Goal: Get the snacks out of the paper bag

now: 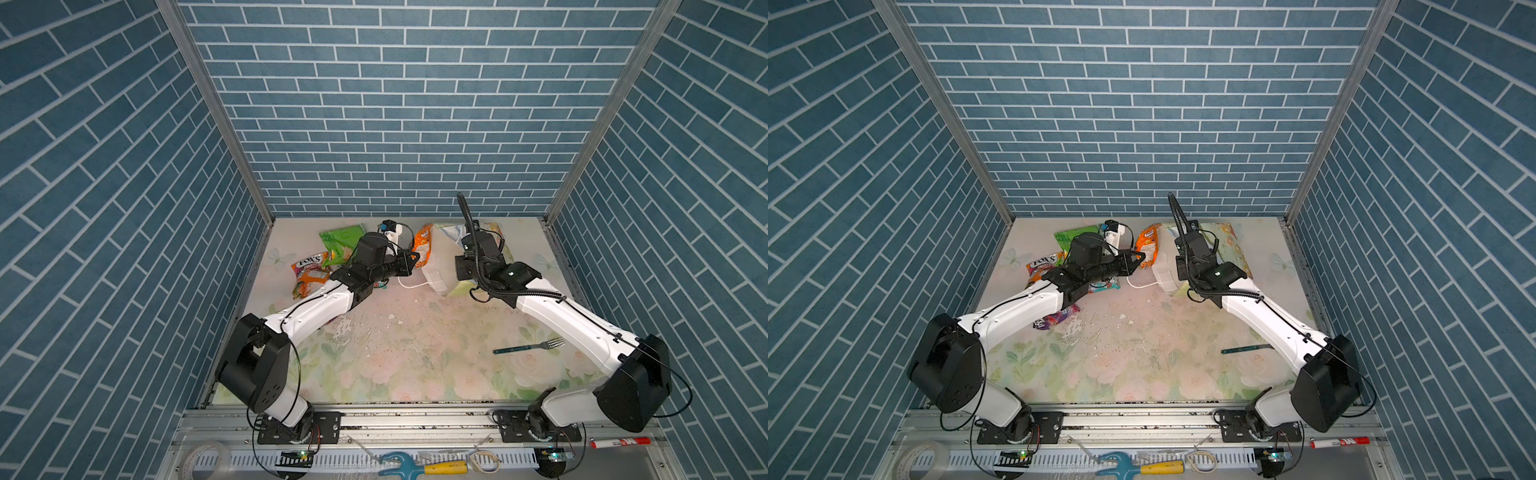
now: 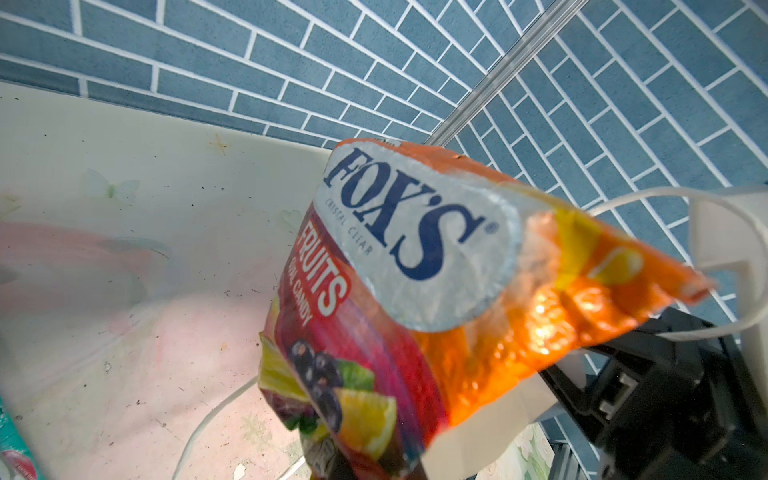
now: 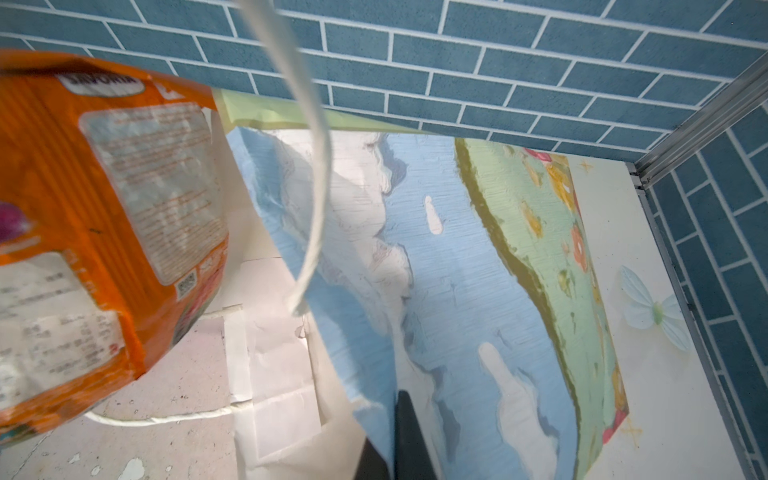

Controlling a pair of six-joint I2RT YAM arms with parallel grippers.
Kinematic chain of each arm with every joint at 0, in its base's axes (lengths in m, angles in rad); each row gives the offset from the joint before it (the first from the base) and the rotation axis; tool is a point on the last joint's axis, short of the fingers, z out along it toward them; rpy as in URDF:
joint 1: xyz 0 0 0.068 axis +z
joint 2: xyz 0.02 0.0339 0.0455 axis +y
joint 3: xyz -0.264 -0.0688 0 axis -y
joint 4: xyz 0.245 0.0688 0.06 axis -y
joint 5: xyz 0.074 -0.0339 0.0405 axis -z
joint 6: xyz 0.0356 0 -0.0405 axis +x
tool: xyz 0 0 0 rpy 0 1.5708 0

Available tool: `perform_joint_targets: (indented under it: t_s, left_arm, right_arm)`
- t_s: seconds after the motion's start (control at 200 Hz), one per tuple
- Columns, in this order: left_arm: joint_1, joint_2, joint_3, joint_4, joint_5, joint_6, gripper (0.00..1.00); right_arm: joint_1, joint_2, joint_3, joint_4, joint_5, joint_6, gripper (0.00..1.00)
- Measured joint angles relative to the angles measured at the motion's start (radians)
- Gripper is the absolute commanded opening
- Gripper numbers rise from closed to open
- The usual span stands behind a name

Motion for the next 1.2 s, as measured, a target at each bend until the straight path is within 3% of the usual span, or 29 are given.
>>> perform_joint_targets:
  t_s: [0.765,1.195]
  left_arm:
    - [0.077,-0.103,0.013,-0.164,-0.055,0.009,0.0]
    - [0.106,-0.294,-0.006,-0.392,-0.185,0.084,0.0]
  right_arm:
    - [0.0,-0.042,-0.108,0.067,-0.039,0.0,0.0]
    - [-0.002,-0.042,-0.111,0.117,-0.047,-0.003,0.0]
